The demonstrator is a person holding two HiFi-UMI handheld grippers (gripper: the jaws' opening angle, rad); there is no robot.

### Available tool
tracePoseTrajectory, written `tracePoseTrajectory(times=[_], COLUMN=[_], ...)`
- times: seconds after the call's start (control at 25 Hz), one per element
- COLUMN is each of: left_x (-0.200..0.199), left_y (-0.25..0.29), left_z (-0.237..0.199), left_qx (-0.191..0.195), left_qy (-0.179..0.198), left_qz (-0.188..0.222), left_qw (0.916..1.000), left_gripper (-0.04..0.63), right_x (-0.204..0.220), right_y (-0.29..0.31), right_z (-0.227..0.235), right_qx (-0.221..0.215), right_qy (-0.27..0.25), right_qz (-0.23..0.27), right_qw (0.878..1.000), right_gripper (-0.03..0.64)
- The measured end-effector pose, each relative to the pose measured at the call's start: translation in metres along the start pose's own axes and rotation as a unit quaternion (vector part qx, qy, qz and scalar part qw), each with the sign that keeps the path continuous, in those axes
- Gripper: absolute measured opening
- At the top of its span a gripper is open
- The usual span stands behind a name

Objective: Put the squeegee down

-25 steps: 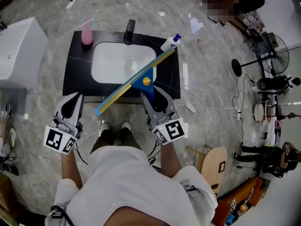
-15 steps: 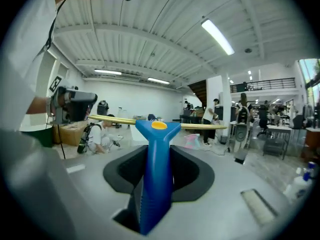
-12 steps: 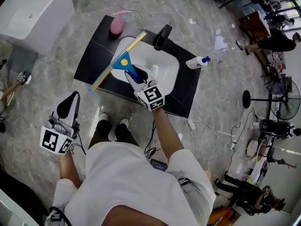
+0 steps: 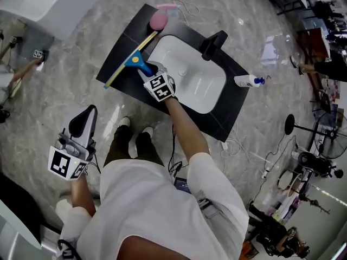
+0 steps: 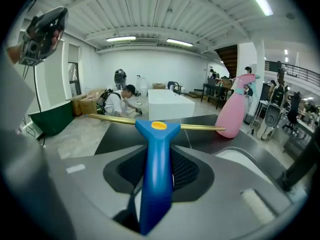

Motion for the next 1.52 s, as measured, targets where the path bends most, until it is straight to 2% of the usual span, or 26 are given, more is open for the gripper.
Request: tracePoseTrajectory(times=[0.12, 0.24, 0.4, 0.56, 0.72, 1.0, 1.16, 1.24, 1.36, 1.52], left_x=[0.003, 0.006, 0.004, 0.006, 0.008, 0.001, -0.002, -0.005, -0.009, -0.019], left_y=[0.001, 0.000, -0.005, -0.006, 0.004, 0.007, 0.023, 0.033, 0.048, 0.073], left_z=[-0.009, -0.016, -0.019, -0.014, -0.009, 0.006, 0.013, 0.019, 0.034, 0.052], left_qx=[-0.003, -0.006, -0.007, -0.001, 0.004, 0.023, 0.047, 0.068, 0.098, 0.135], left_qy=[-0.007, -0.012, -0.014, -0.012, -0.008, 0.001, 0.012, 0.021, 0.032, 0.054], left_qz=[0.000, 0.001, 0.001, 0.001, 0.003, 0.005, 0.005, 0.006, 0.004, 0.002], left_qw=[1.0000, 0.9999, 0.9999, 0.9999, 1.0000, 0.9997, 0.9988, 0.9975, 0.9947, 0.9894], left_gripper=[0.000, 0.000, 0.000, 0.000, 0.000, 0.000, 0.000, 0.000, 0.000, 0.000], right_x=[0.001, 0.007, 0.001, 0.005, 0.014, 0.003, -0.007, -0.008, -0.002, -0.004], right_y=[0.022, 0.036, 0.037, 0.033, 0.018, -0.065, -0.135, -0.177, -0.241, -0.327], right_z=[0.005, 0.009, 0.010, 0.011, 0.017, -0.006, -0.027, -0.038, -0.053, -0.073], right_qx=[0.009, 0.007, -0.003, -0.010, 0.002, 0.030, 0.066, 0.096, 0.137, 0.202], right_qy=[-0.035, -0.045, -0.039, -0.012, -0.011, 0.006, 0.014, 0.025, 0.060, 0.105], right_qz=[-0.044, -0.076, -0.074, -0.069, -0.055, 0.035, 0.104, 0.134, 0.172, 0.229], right_qw=[0.998, 0.996, 0.996, 0.997, 0.998, 0.999, 0.992, 0.986, 0.974, 0.946], right_gripper=[0.147, 0.149, 0.154, 0.231, 0.242, 0.241, 0.220, 0.172, 0.156, 0.153])
Point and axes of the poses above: the fingertips, and each gripper's own axes: y forward along the fingers, z to its right, x out of its underside, the point moved 10 cm from there along -y, backward along the fingers, and after that the axes turned 6 degrees about -z, right-handed, at the moved point
